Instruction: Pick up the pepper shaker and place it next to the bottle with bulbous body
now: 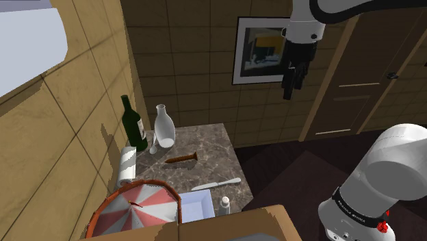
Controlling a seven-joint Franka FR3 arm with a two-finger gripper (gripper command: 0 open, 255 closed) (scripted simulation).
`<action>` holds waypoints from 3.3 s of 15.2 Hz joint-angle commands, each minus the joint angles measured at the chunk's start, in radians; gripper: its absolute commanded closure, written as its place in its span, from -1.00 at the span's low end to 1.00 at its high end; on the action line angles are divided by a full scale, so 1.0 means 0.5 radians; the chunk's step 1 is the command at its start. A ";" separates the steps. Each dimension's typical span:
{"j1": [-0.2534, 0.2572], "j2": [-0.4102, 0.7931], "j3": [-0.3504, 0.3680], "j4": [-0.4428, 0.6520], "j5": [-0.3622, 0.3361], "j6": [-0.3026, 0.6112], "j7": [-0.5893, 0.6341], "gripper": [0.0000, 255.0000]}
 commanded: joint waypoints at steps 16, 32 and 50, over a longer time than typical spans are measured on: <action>0.233 0.221 0.449 -0.631 0.459 0.933 0.533 -1.00; 0.276 1.480 1.028 -0.534 0.358 2.223 1.346 -1.00; 0.388 1.880 0.859 -0.475 -0.133 2.530 1.733 1.00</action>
